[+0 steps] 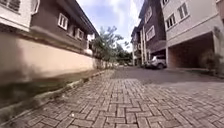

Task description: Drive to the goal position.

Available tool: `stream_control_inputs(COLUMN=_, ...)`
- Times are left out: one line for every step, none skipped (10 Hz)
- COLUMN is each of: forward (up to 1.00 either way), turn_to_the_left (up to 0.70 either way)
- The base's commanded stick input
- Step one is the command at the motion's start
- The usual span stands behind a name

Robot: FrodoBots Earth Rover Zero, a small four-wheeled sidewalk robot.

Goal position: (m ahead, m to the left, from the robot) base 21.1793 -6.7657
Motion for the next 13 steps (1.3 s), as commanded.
stream_control_inputs(forward=0.69, turn_to_the_left=0.03)
stream_control_inputs(forward=0.69, turn_to_the_left=0.03)
stream_control_inputs(forward=0.69, turn_to_the_left=0.03)
stream_control_inputs(forward=0.69, turn_to_the_left=0.03)
stream_control_inputs(forward=0.69, turn_to_the_left=0.03)
stream_control_inputs(forward=0.69, turn_to_the_left=0.03)
stream_control_inputs(forward=0.69, turn_to_the_left=0.03)
stream_control_inputs(forward=0.69, turn_to_the_left=-0.02)
stream_control_inputs(forward=0.69, turn_to_the_left=-0.26)
stream_control_inputs(forward=0.69, turn_to_the_left=-0.32)
stream_control_inputs(forward=0.69, turn_to_the_left=-0.21)
stream_control_inputs(forward=0.69, turn_to_the_left=0.0)
stream_control_inputs(forward=0.69, turn_to_the_left=0.02)
